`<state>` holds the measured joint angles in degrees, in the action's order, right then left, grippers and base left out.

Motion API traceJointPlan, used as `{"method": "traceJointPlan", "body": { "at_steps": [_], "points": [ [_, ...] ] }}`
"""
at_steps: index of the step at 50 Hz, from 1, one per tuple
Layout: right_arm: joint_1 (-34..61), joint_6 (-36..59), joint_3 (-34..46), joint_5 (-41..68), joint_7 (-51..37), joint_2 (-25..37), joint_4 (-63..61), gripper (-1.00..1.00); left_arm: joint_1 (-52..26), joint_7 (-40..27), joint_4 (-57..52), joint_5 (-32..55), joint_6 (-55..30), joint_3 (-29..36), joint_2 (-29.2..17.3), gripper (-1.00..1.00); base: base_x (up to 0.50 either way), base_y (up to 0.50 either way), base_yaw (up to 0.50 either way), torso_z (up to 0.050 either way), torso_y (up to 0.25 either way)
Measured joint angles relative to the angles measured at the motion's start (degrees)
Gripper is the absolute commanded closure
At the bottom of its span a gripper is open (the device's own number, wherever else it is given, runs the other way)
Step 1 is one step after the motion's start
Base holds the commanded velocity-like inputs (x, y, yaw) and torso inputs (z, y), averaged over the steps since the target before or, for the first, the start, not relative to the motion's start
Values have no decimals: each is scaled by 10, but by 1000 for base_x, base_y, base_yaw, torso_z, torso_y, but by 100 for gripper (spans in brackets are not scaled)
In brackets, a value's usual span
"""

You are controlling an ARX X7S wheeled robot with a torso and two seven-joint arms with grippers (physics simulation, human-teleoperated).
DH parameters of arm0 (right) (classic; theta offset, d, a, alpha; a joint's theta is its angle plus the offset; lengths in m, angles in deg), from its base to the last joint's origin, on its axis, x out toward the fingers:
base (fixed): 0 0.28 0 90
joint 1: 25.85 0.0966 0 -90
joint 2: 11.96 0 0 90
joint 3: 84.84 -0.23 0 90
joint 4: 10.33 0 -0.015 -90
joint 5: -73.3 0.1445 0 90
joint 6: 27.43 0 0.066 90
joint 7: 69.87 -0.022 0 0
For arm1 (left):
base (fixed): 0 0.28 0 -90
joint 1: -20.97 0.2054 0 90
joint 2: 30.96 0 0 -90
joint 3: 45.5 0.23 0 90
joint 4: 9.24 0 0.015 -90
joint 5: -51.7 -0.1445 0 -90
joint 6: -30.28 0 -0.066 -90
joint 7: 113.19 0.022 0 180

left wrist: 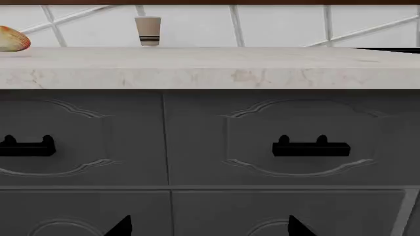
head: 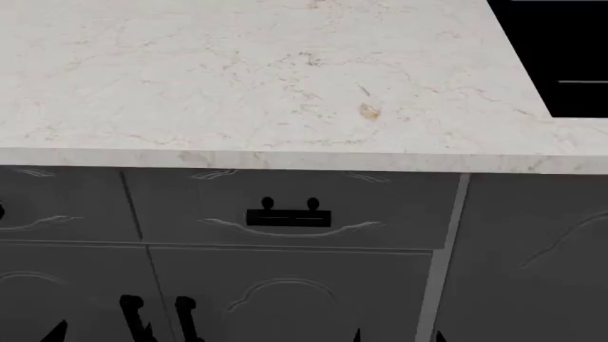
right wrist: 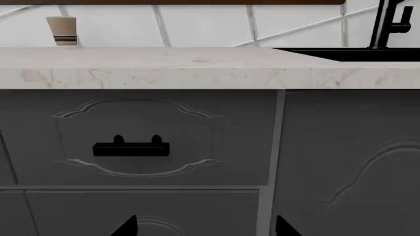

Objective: Open the left drawer.

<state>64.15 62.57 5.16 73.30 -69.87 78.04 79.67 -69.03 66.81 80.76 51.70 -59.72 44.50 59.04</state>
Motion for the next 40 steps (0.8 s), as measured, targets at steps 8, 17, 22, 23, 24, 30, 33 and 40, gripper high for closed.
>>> {"method": "traceJointPlan", "body": {
  "at_steps": [8,17,22,23,24,30,33,40],
  "points": [
    [4,1,12,-1,-13,9,5,-100,2,-7,0,11,3,6,-8,-100,0,0,0,0,0],
    [0,-4,24,7,-26,18,4,-100,0,-23,3,20,-2,20,-19,-100,0,0,0,0,0],
    [0,-4,30,12,-33,23,2,-100,-2,-32,2,24,-6,27,-24,-100,0,0,0,0,0],
    [0,-4,31,13,-35,24,2,-100,-2,-34,2,24,-7,28,-25,-100,0,0,0,0,0],
    [0,-5,32,15,-36,25,3,-100,-3,-37,2,24,-10,29,-26,-100,0,15,0,0,0],
    [2,-13,36,19,-40,29,11,-100,-6,-49,-4,20,-29,35,-29,-100,0,0,0,0,0],
    [2,-15,36,19,-40,29,14,-100,-9,-56,-3,16,-38,35,-28,-100,0,0,0,0,0],
    [3,-19,40,22,-45,32,19,-100,-14,-71,-1,13,-53,37,-30,-100,0,0,0,0,0]
  ]
}}
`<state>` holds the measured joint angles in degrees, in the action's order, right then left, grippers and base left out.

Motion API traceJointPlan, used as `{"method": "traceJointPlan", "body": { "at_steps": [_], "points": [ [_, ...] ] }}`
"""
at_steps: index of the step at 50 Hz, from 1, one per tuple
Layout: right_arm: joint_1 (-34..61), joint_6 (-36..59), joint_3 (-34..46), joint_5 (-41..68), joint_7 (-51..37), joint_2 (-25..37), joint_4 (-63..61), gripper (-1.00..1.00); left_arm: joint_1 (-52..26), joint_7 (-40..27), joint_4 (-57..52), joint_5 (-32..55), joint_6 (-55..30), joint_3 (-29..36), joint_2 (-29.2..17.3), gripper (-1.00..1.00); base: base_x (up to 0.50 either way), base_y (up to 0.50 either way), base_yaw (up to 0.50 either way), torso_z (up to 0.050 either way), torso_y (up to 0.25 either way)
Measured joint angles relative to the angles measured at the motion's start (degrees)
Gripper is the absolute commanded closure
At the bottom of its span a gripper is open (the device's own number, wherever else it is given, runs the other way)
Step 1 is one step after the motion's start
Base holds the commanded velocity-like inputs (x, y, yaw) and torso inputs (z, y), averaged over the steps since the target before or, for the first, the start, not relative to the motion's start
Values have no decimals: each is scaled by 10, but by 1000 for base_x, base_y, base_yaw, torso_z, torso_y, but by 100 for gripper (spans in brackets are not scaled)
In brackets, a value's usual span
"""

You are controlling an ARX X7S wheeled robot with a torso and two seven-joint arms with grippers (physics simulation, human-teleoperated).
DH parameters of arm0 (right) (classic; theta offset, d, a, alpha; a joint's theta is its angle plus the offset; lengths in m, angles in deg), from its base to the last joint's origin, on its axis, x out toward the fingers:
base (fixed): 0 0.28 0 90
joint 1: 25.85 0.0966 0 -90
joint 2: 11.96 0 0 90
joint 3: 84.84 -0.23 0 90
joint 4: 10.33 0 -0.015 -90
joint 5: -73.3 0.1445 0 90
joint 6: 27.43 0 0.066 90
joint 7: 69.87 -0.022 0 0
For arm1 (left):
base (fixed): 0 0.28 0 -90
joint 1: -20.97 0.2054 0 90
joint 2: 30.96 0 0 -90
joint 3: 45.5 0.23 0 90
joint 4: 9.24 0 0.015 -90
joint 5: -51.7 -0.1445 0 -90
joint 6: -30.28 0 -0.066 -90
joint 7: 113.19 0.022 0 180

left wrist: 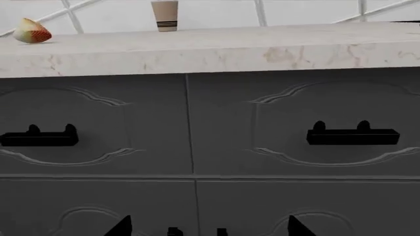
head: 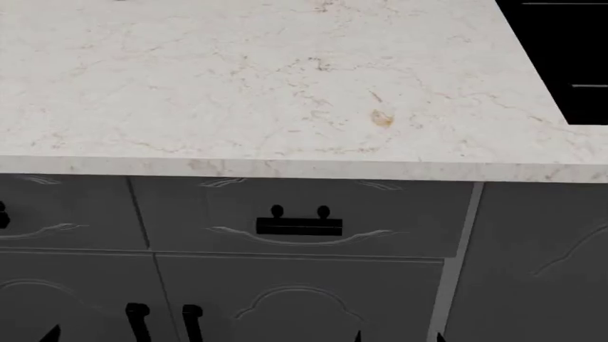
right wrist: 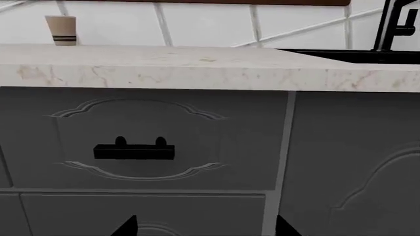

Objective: Open the left drawer.

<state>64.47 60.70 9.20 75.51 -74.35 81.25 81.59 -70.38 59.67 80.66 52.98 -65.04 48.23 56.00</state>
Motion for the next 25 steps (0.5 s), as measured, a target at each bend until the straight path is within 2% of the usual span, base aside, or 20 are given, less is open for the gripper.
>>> {"method": "traceJointPlan", "body": {
  "at_steps": [14,25],
  "points": [
    [1,0,15,7,-13,11,-1,-100,-4,-21,2,6,-13,14,-10,-100,0,0,0,0,0],
    [1,-1,26,13,-22,20,0,-100,-6,-33,3,12,-14,24,-17,-100,0,226,0,0,0]
  ]
}}
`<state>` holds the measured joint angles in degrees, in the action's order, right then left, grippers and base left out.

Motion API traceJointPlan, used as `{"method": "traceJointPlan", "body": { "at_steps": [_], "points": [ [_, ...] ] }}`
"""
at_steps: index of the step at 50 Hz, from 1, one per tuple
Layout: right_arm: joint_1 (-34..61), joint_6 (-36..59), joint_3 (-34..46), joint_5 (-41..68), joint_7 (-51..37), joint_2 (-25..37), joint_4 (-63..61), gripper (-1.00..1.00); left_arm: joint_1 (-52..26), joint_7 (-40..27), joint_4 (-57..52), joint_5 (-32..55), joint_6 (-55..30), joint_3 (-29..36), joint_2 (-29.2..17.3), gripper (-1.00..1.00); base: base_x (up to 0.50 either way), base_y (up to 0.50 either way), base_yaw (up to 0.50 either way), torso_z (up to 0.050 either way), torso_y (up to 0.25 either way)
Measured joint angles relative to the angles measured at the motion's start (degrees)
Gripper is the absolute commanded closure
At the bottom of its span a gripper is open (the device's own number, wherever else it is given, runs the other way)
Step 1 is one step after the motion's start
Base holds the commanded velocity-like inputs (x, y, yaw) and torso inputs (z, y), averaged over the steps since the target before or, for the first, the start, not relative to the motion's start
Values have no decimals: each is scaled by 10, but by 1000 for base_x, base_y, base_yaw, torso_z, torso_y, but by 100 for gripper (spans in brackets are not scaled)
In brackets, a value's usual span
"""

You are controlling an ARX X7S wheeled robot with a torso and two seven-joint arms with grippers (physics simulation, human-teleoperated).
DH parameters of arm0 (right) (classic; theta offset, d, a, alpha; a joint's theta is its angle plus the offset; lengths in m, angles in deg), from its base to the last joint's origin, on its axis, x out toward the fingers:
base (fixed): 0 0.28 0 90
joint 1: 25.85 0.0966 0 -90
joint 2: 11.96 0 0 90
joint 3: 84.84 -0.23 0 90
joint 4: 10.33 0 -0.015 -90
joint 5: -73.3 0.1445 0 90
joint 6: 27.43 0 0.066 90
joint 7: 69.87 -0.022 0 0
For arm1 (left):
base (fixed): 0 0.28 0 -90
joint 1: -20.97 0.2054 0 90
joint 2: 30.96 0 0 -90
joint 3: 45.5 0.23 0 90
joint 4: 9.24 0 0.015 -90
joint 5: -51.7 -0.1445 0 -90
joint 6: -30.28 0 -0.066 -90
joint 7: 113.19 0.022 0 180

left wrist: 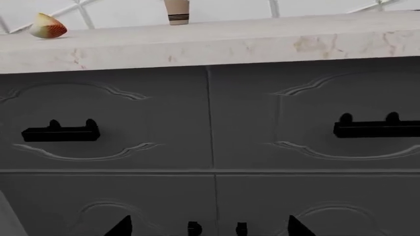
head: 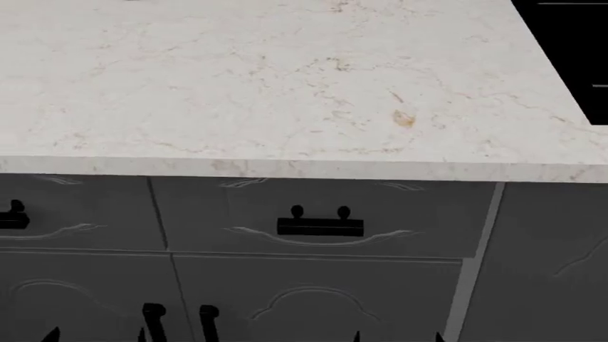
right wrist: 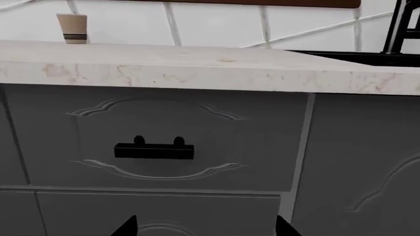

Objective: Open the left drawer.

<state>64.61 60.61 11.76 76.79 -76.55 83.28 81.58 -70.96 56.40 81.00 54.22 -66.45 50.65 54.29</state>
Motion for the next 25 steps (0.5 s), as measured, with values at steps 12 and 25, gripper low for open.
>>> {"method": "traceJointPlan", "body": {
  "at_steps": [12,25],
  "points": [
    [1,-3,10,7,-9,8,3,-100,0,-10,-1,7,-1,9,-8,-100,0,211,0,0,0],
    [4,-4,20,14,-18,16,6,-100,-3,-19,3,16,1,20,-16,-100,0,231,0,0,0]
  ]
}}
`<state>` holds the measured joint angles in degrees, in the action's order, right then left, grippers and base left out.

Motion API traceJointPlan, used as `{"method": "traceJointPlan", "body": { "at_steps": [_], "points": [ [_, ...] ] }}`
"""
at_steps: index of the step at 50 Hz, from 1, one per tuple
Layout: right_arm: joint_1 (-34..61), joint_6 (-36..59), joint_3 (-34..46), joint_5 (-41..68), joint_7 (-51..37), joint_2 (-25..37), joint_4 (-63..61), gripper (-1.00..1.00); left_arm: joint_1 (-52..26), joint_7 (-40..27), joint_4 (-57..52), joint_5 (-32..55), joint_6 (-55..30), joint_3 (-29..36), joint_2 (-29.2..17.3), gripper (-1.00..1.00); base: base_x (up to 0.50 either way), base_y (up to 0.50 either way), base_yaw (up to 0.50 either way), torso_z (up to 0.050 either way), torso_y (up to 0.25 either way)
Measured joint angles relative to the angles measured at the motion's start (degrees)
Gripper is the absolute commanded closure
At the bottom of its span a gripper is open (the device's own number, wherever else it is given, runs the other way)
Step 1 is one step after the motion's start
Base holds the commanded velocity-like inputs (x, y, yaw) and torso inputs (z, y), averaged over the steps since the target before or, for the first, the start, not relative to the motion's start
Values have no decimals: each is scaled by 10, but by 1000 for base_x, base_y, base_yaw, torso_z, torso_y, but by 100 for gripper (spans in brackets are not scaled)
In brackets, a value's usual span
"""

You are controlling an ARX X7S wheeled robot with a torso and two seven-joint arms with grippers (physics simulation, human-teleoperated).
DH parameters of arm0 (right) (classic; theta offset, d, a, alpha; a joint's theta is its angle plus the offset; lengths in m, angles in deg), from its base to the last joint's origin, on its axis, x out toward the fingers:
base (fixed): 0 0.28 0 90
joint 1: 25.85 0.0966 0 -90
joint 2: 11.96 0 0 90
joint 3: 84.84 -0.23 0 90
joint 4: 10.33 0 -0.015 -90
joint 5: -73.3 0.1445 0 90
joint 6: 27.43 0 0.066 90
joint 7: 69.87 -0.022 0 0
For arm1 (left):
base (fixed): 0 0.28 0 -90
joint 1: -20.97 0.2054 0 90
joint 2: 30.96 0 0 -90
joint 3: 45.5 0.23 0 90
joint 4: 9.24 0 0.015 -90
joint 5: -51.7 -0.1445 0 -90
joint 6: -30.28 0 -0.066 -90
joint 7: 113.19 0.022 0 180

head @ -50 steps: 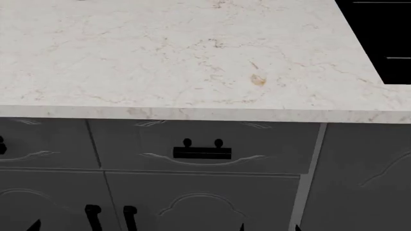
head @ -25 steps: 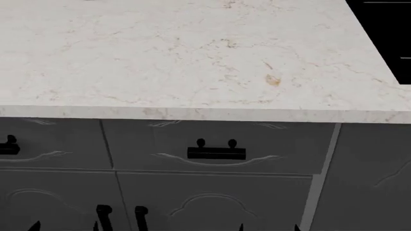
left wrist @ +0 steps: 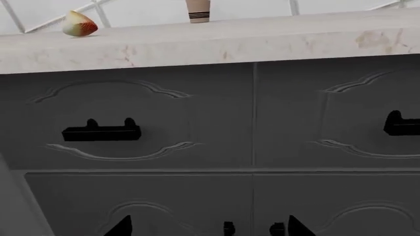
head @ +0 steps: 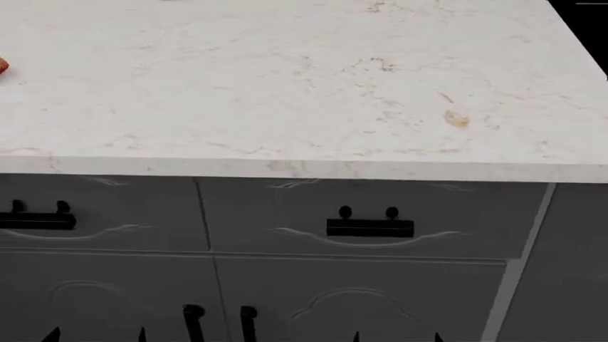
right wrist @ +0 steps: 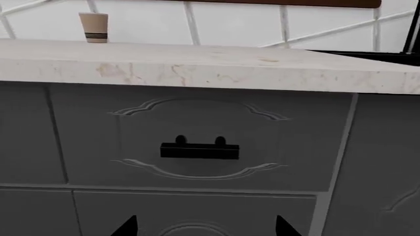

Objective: Open the left drawer.

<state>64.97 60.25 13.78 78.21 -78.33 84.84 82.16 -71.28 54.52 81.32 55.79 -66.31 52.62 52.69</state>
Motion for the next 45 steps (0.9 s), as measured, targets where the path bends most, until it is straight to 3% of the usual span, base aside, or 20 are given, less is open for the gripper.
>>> {"method": "traceJointPlan", "body": {
  "at_steps": [45],
  "points": [
    [2,-4,25,20,-22,20,1,-100,-2,-28,-3,20,-1,24,-20,-100,0,228,0,0,0]
  ]
}}
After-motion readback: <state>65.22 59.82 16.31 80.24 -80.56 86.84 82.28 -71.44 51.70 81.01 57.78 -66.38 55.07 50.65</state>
